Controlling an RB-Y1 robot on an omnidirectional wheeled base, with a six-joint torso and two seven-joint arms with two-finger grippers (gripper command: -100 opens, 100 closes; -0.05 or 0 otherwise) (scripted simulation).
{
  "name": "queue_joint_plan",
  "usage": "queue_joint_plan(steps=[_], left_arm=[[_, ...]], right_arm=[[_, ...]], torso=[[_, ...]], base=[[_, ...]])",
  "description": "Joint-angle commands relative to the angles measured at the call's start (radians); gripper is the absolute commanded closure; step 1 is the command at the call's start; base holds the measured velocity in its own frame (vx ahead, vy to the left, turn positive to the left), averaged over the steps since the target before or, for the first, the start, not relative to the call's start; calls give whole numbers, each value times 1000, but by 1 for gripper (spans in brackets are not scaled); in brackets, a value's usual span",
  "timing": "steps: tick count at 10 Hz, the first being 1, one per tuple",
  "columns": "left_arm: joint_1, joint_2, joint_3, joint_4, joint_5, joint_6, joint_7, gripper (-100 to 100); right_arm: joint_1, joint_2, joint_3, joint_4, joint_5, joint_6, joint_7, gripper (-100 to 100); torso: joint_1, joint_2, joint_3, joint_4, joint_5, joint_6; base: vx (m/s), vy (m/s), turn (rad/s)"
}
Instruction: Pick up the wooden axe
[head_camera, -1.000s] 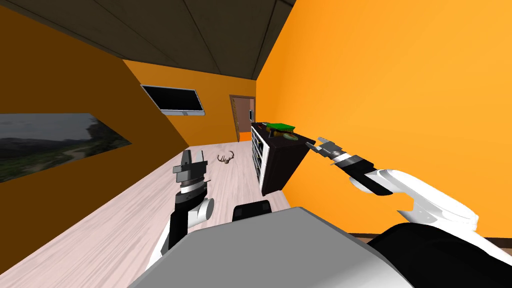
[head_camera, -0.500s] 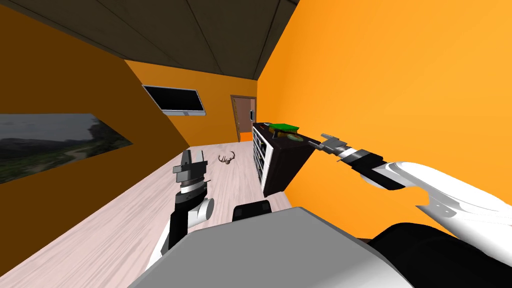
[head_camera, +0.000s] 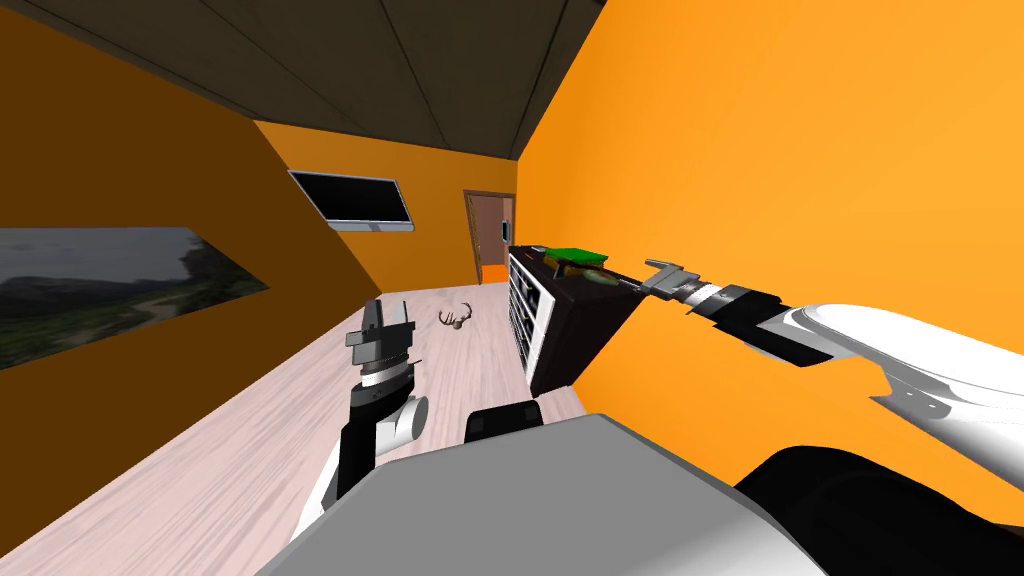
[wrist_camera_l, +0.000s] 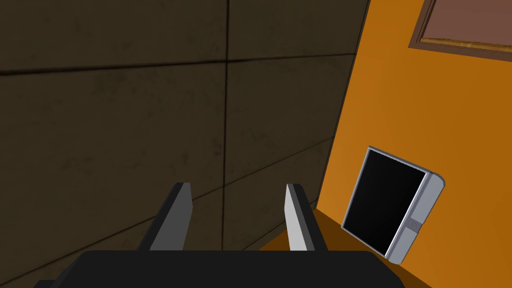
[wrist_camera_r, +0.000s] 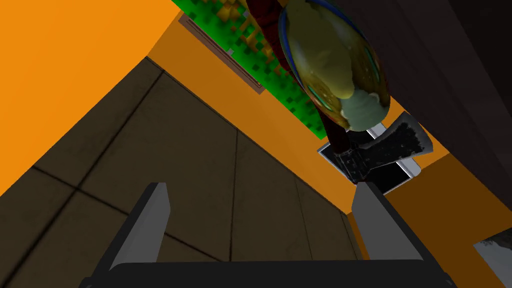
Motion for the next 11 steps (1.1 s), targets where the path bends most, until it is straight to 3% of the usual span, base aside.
queue_joint_plan(steps=[1,2,5,7,8,11], left_arm=[[0,0,0,0,0,0,0,0],[0,0,0,0,0,0,0,0],[0,0,0,0,0,0,0,0],[0,0,0,0,0,0,0,0],[0,0,0,0,0,0,0,0],[0,0,0,0,0,0,0,0]], right_arm=[[9,-35,-11,12,12,-1,12,-100],[33,-73,-34,29,35,-2,31,-100],[57,-132,-54,44,57,-3,49,-100],[102,-203,-89,71,97,-6,80,-100],[102,-219,-89,71,97,-6,80,-100],[161,-318,-119,99,144,-14,116,-100]], torso=[[0,0,0,0,0,0],[0,0,0,0,0,0],[0,0,0,0,0,0],[0,0,0,0,0,0],[0,-2,-1,0,0,0],[0,-1,-1,0,0,0]], base=[[41,59,7],[82,68,21],[48,55,10],[64,58,19],[62,43,6],[63,59,17]])
